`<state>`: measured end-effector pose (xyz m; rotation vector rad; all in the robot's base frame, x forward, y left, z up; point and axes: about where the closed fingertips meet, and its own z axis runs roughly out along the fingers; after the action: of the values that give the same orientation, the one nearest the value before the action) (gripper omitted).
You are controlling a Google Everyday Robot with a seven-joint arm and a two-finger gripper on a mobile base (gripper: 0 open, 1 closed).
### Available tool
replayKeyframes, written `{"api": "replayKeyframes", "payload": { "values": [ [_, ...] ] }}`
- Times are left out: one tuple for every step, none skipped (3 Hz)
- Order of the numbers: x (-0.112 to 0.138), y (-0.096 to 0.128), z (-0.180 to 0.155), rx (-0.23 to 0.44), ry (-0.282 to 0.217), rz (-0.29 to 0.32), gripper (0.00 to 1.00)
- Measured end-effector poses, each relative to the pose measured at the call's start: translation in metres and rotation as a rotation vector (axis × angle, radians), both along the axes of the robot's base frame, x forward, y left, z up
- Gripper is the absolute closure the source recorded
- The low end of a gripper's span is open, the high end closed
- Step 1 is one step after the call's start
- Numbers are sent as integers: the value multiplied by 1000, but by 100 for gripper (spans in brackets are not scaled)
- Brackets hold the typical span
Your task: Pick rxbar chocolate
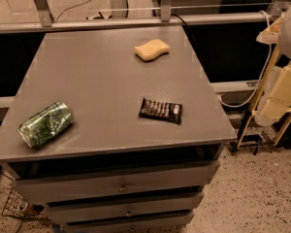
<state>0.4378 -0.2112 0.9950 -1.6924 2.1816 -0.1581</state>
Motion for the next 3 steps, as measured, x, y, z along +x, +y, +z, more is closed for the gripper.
{"api": "replayKeyframes", "payload": {
  "values": [
    [0,0,0,0,0,0,0],
    [12,6,-4,33,1,-1,0],
    [52,51,-35,105,39,8,0]
  ]
}}
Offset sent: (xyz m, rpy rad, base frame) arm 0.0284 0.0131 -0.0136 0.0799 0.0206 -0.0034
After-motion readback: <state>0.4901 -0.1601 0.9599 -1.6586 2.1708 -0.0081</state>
